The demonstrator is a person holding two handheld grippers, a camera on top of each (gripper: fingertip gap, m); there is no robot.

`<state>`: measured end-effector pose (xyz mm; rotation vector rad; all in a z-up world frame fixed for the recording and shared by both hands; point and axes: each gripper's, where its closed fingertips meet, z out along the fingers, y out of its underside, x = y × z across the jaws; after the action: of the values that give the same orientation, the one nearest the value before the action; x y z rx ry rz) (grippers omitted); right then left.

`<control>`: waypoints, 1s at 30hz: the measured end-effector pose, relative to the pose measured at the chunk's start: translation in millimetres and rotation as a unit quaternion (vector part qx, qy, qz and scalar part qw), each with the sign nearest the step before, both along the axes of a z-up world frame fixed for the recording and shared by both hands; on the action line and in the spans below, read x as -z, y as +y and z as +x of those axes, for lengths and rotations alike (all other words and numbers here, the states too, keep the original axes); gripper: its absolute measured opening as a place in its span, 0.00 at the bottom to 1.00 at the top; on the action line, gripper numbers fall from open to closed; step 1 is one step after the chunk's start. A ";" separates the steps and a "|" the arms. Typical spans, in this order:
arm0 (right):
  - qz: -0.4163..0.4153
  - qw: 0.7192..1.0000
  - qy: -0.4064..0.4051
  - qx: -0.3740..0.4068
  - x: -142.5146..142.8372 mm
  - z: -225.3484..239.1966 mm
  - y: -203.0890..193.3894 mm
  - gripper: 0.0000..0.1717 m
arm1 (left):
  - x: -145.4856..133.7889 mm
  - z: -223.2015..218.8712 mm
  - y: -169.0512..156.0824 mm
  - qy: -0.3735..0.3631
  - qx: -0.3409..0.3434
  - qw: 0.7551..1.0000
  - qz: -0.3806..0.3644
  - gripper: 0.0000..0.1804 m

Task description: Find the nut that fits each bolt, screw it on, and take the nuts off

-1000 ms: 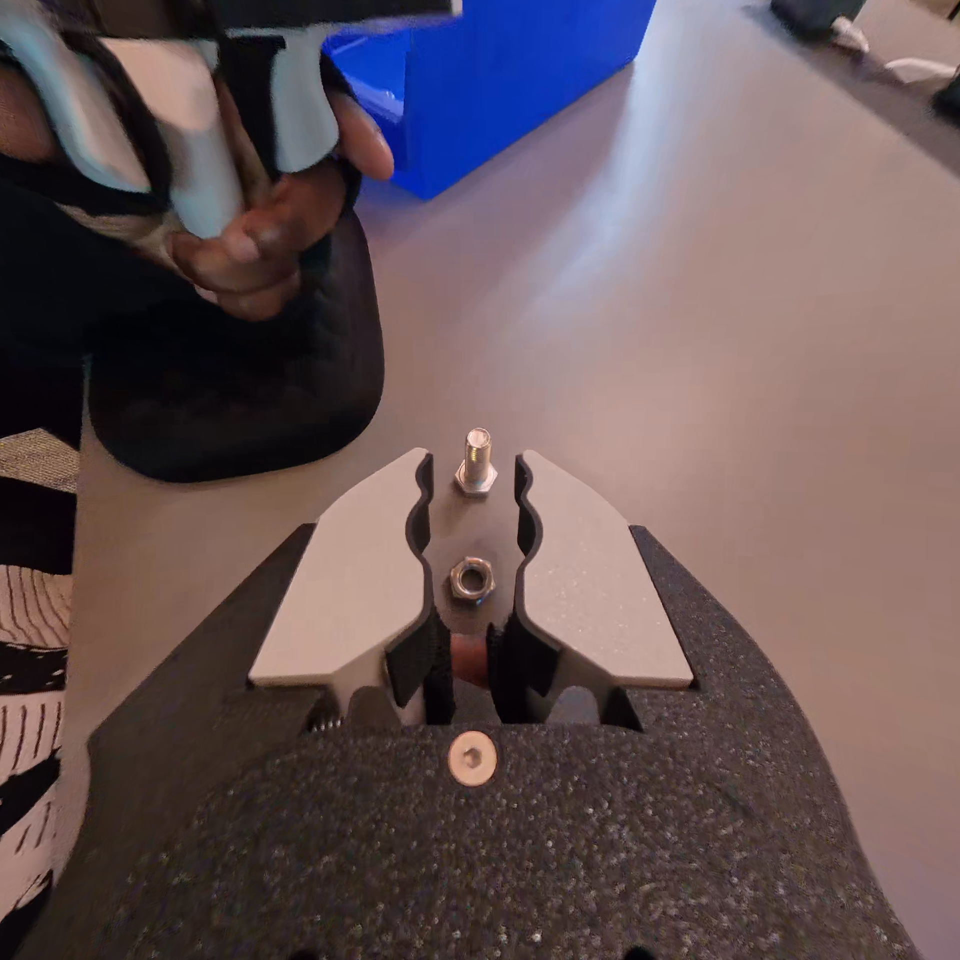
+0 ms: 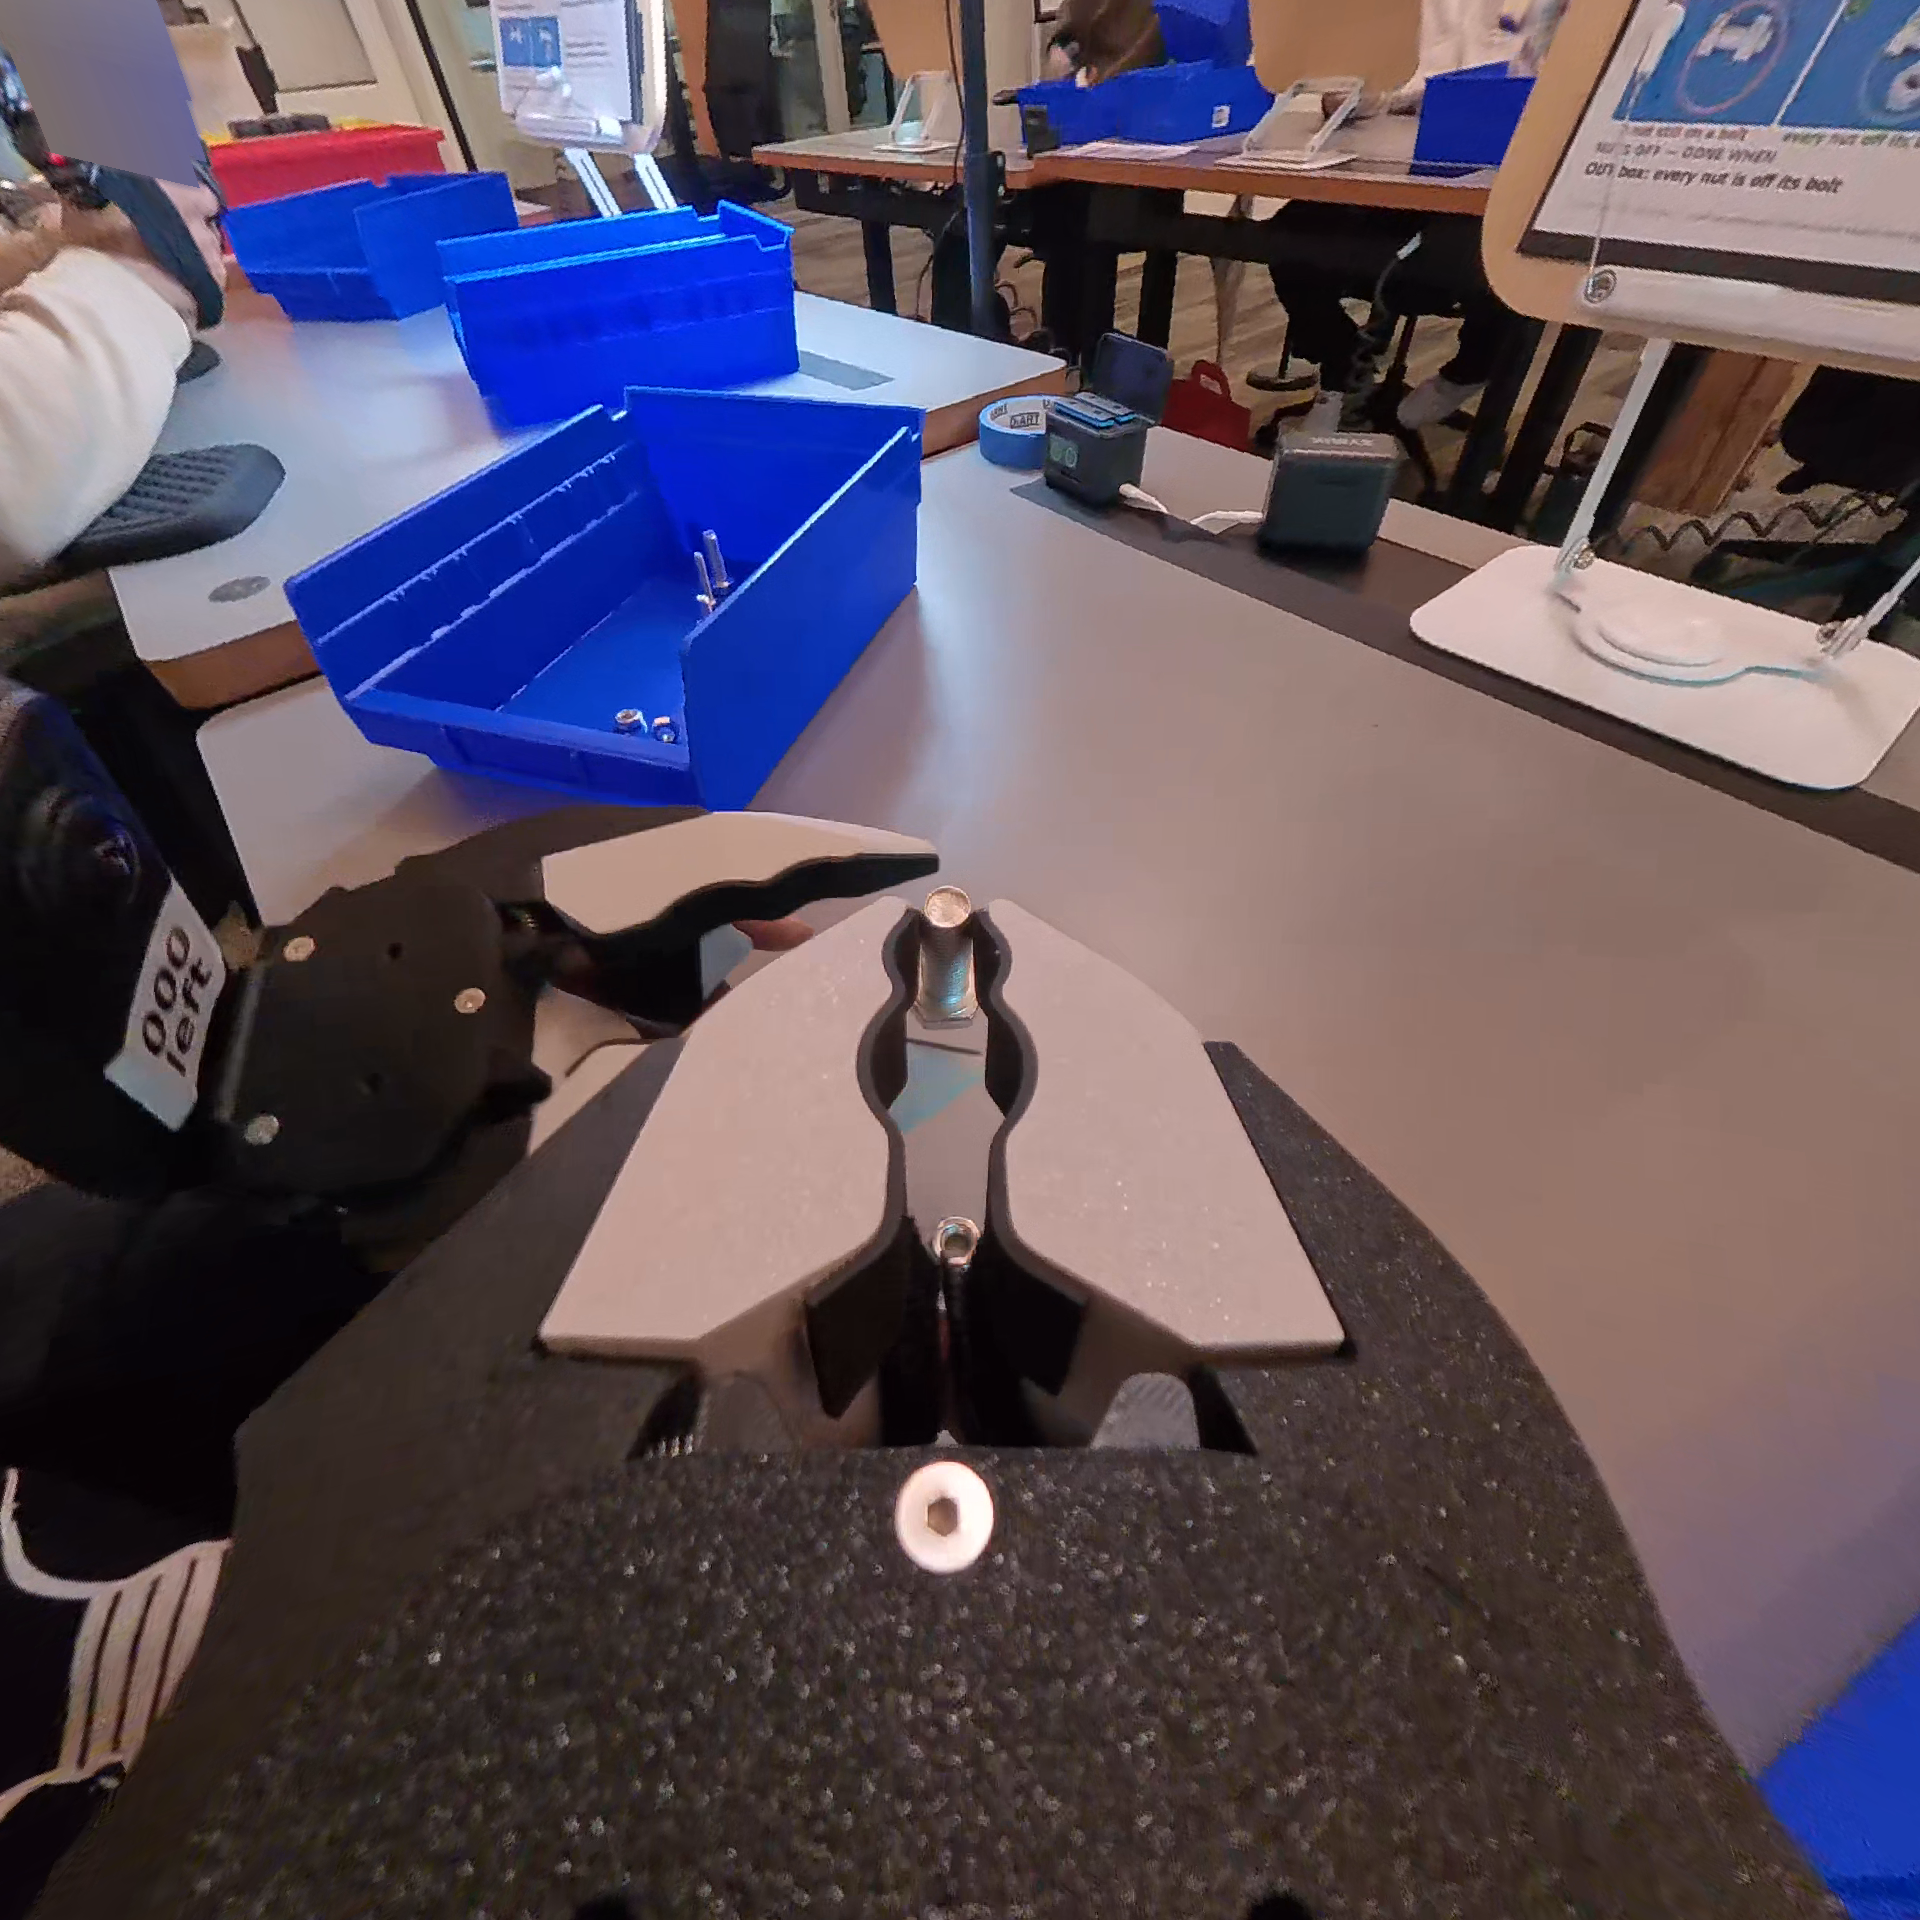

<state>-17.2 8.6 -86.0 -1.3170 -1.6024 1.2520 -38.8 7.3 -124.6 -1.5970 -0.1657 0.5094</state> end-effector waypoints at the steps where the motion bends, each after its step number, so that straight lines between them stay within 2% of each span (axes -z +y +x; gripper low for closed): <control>1: -0.004 1.000 0.001 0.005 0.0 0.1 0.0 0.06 | 0.3 -0.8 0.7 0.010 -0.009 1.000 -0.005 0.27; 4: -0.020 1.000 0.008 0.010 -0.4 -0.9 -1.7 0.06 | -2.5 -0.3 1.3 0.040 -0.025 0.999 -0.006 0.24; 8: -0.041 0.999 0.016 0.007 0.3 -3.3 -5.2 0.06 | -6.2 7.9 5.1 0.048 -0.012 0.999 0.007 0.23; 30: -0.040 0.999 0.021 -0.003 -0.5 -1.9 -13.7 0.06 | -3.5 8.4 7.1 0.024 0.004 1.000 0.011 0.11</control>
<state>-19.1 -5.1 -85.5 -1.3263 -1.5430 1.3507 -30.4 14.3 -121.2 -1.5614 -0.1291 0.5375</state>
